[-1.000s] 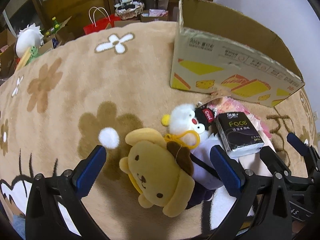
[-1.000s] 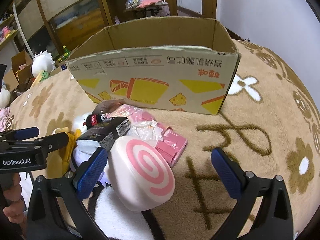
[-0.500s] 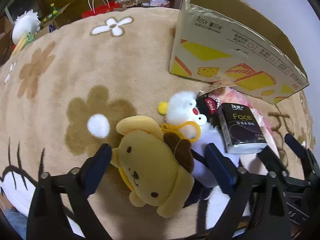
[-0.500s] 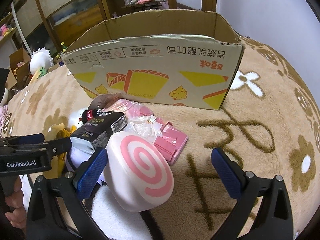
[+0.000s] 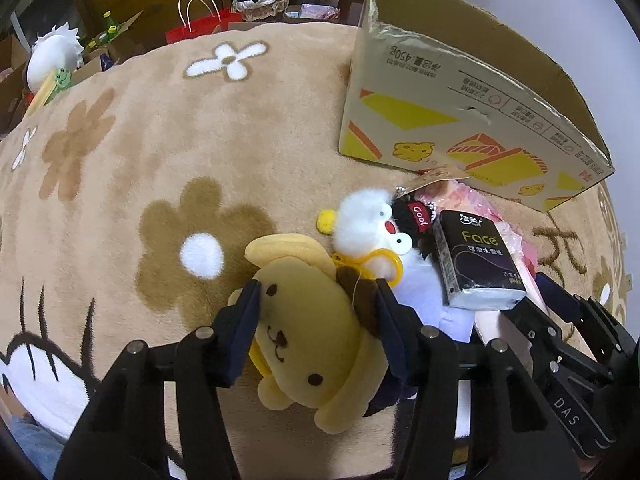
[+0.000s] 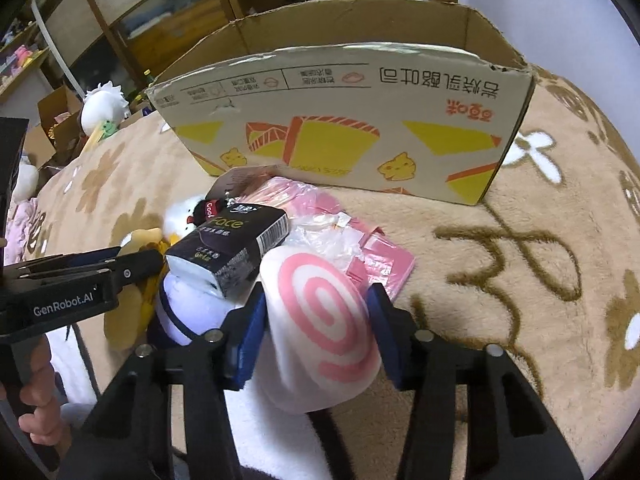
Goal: Organize soft objects
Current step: 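Lower the right tool onto the swirl cushion while the left tool lowers onto the yellow plush dog, then lift the swirl cushion with the right tool while the left tool lifts the yellow dog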
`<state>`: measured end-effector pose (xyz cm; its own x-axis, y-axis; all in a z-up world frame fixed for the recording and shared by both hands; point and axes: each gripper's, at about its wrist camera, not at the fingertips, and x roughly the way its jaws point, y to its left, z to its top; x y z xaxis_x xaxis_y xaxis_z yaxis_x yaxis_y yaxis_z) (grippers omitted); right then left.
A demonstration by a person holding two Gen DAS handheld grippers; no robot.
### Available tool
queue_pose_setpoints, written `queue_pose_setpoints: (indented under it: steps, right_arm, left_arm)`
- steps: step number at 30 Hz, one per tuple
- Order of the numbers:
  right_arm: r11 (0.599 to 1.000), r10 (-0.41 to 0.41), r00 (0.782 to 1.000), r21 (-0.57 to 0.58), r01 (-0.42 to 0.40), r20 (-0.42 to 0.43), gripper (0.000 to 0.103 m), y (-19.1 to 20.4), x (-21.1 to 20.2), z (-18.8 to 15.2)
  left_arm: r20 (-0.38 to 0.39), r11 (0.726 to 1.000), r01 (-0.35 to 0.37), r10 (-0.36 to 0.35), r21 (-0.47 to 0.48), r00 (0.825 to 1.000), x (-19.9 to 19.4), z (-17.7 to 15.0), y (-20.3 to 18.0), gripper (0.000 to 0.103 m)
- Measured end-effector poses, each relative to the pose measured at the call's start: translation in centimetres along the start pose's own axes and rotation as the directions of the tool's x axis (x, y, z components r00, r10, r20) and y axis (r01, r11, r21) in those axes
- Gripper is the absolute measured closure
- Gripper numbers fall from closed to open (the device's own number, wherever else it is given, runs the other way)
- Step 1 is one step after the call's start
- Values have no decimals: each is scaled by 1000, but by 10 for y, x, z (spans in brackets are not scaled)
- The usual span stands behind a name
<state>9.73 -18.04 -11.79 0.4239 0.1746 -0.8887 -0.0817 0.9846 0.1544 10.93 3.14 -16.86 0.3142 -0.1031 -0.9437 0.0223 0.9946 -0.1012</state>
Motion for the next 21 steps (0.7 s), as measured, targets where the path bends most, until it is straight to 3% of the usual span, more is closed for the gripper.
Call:
queue_pose_setpoints:
  steps: [3,9,21]
  right_arm:
    - [1000,1,1000,-10,-1,10,65,3,-3,1]
    - [1000,-8,999,-13,9,42,72,9,-13,3]
    - [999,-38,990,15,36,133,73,1,-46,4]
  left_arm:
    - [11,1000,10,-10,2,1000,-5,-1,-1,50]
    - [57,999,-8,5,49,998,-17,-6,-9,52]
    - [165,998,-13,2,64,986,-49,-4,-16,52]
